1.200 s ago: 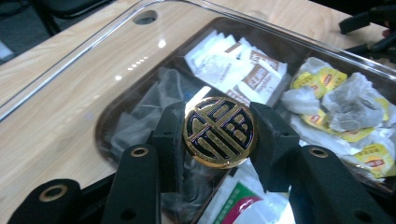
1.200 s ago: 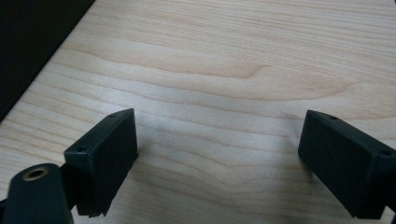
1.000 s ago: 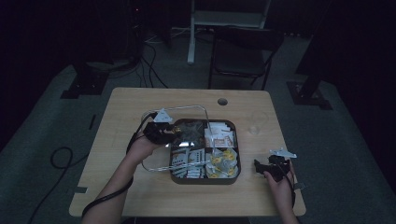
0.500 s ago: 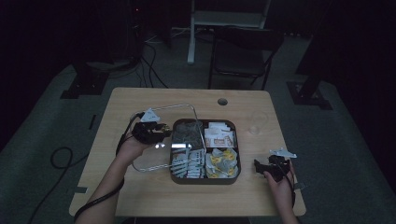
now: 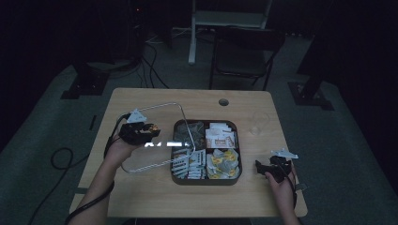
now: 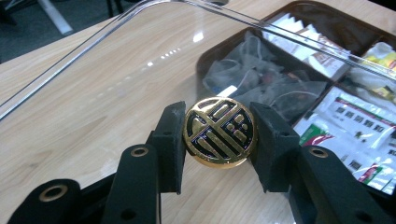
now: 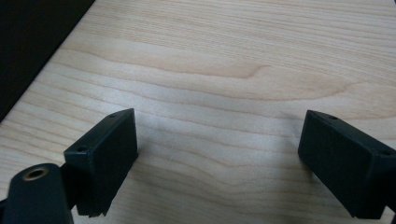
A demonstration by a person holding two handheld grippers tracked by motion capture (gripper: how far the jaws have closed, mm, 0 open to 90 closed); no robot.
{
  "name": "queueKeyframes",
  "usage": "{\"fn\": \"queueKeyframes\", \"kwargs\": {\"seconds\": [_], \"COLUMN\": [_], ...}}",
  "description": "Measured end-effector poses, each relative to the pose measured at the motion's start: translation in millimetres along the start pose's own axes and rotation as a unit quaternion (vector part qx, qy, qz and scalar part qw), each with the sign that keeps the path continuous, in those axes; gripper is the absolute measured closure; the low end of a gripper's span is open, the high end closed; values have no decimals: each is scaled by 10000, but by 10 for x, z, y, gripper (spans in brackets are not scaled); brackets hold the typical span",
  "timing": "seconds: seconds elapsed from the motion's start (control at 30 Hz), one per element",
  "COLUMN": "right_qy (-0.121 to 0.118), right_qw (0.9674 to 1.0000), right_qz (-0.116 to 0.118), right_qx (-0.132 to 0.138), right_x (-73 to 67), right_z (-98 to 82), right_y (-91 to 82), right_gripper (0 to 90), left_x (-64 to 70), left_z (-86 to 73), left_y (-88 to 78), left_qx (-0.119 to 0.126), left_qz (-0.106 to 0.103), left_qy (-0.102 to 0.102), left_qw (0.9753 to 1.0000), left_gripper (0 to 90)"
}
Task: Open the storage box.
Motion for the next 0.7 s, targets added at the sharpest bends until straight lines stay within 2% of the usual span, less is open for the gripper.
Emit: {"fn": "queueKeyframes", "kwargs": {"seconds": [0.23,0.4,0.7], "right_qy": [0,0,0], "right_qw": [10000,10000,10000], "right_qz": [-1,0,0], "right_qx": [-2,-1,-2], "right_x": [0,0,0], "right_z": [0,0,0], "right_y": [0,0,0], "right_gripper": [114,114,114], "left_x": [-171,-269,-435], "left_z": [-55,-119,-254], "left_y": [-74,-124,-183], "left_qx": [61,37,14], "left_qz": [196,305,420], "left_qy": [-144,-170,-295], "left_qw": [9997,9994,9987], "left_gripper": [596,596,596]}}
Point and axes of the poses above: each handheld gripper's, and its own axes: y roughly forward along the jaws, z roughly out of its top, x roughly to its right, the point moved 10 cm from there along y, roughly forward along the jaws, and after that the axes turned 11 degrees about -y, right-handed, at the moved point
